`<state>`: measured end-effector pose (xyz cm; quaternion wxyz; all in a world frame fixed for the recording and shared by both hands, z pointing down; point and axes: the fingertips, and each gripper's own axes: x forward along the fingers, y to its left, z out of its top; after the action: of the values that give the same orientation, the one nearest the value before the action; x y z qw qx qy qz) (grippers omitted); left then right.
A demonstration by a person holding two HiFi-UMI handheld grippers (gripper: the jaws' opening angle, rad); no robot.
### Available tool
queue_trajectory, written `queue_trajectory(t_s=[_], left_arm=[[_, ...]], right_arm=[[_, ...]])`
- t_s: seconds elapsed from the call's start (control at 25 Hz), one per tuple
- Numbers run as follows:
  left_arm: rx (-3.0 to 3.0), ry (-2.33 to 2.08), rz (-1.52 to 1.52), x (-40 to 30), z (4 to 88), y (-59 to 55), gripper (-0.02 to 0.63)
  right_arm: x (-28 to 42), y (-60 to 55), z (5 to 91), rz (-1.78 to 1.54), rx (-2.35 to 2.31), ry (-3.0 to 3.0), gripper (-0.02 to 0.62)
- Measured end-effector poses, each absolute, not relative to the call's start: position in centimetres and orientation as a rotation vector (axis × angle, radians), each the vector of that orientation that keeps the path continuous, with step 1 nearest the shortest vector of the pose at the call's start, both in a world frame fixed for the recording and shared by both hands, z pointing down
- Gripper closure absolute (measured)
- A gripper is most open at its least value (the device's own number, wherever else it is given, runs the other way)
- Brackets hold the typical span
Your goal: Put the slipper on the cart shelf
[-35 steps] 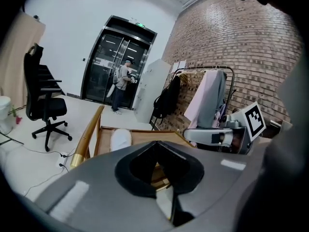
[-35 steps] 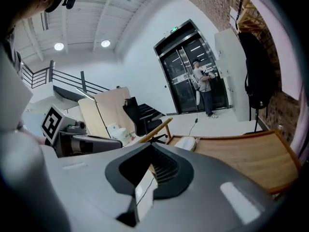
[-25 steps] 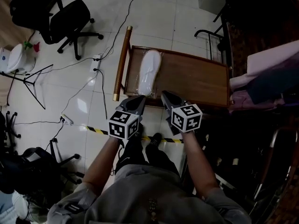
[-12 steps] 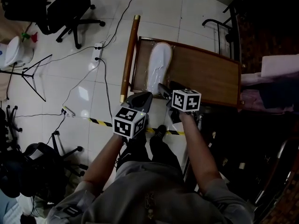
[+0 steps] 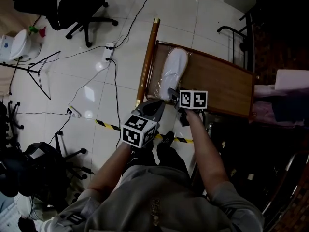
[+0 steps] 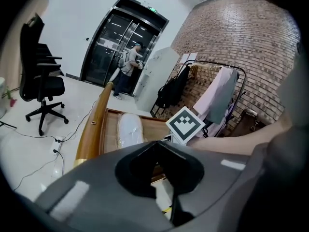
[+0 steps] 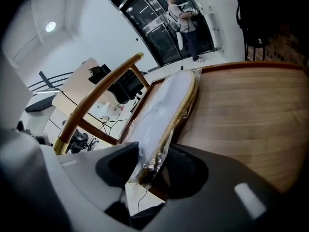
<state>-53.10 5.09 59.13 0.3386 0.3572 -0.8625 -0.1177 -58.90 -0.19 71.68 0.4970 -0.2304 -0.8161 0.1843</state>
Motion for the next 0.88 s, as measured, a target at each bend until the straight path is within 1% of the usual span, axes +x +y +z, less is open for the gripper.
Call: queue_trajectory(t_s=[0.12,0.2,0.32,0.6,0.88], left_arm=[[0.937,-2.252,-0.316,-53.1,58.5,5.9,0.598],[0.937,-2.255,-0.328,-53.1,58.2,6.4,0.598],[0.94,-2.268,-0.341,-53.1,57.6,6.6,0.598],[1.055,-2.259,-0.324,-53.0,55.0,5.0,0.598],[1.27,-2.198,-0.27,-52.8,52.9,1.2,0.598]], right_arm=[[-59.3,0.2,70.6,0.553,-0.551,-2.005,0.493],[-59.3,0.2,69.6,0.603,-0.539,-2.03,0.517],[-59.2,-0.5,67.9,0.593,-0.542,-2.083,0.54],[-57.9,-3.0,63.9,0.596,-0.468,-2.17,0.548],[-54.6,-8.2,59.7,0.674,-0.297,-2.301,0.548]])
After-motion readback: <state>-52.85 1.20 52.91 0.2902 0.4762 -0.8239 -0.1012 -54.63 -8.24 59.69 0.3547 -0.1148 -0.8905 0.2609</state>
